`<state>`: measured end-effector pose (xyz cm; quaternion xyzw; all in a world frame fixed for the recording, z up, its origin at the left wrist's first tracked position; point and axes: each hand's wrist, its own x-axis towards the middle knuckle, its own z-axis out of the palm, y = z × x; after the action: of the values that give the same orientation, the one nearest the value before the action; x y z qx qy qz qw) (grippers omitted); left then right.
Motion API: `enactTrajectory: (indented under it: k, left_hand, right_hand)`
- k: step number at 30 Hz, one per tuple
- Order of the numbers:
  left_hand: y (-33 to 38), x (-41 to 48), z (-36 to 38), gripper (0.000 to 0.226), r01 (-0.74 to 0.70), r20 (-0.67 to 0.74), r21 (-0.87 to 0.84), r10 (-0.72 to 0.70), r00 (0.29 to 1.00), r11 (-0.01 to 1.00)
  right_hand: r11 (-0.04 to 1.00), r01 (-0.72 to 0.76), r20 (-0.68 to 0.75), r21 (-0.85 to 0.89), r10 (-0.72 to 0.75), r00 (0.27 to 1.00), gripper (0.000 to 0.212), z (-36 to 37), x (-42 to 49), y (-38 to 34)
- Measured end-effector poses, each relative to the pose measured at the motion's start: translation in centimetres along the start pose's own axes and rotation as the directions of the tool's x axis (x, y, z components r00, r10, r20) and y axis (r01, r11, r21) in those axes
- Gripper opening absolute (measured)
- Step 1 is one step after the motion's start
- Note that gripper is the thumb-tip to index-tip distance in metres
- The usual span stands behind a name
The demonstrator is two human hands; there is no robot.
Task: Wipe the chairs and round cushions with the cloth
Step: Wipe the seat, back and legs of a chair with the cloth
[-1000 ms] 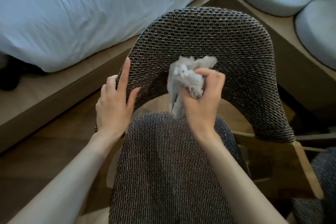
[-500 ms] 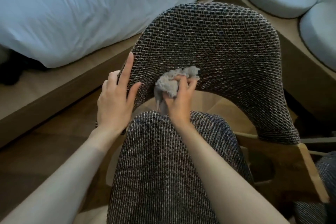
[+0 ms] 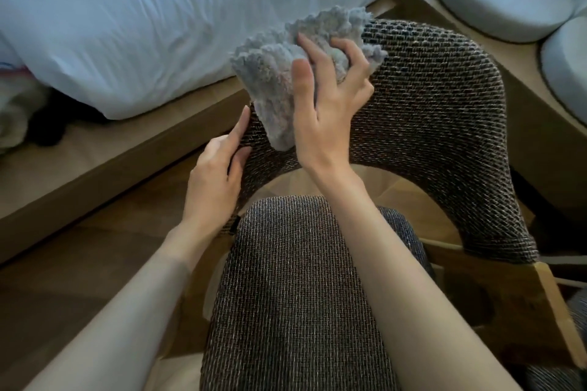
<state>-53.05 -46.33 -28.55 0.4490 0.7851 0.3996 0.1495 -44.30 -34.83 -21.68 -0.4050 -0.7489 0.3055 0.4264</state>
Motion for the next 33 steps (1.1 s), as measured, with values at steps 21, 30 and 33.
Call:
enactTrajectory:
  k: [21, 30, 33]
  left_hand:
    - [0.0, -0.4, -1.0, 0.047, 0.109, 0.042, -0.106, -0.105, 0.994, 0.988]
    - [-0.6, -1.3, -1.5, 0.046, 0.145, 0.048, -0.189, -0.139, 0.989, 0.971]
    - [-0.7, -1.4, -1.6, 0.046, 0.149, 0.063, -0.205, -0.139, 0.988, 0.967]
  right_hand:
    - [0.986, -0.167, -0.137, 0.015, 0.168, 0.976, 0.025, 0.1, -7.9, 3.3]
    - [0.99, -0.133, -0.065, 0.053, 0.136, 0.989, 0.035, 5.0, -7.1, 3.1]
    - [0.971, -0.232, 0.008, 0.057, 0.232, 0.973, 0.032, 5.3, -9.4, 5.1]
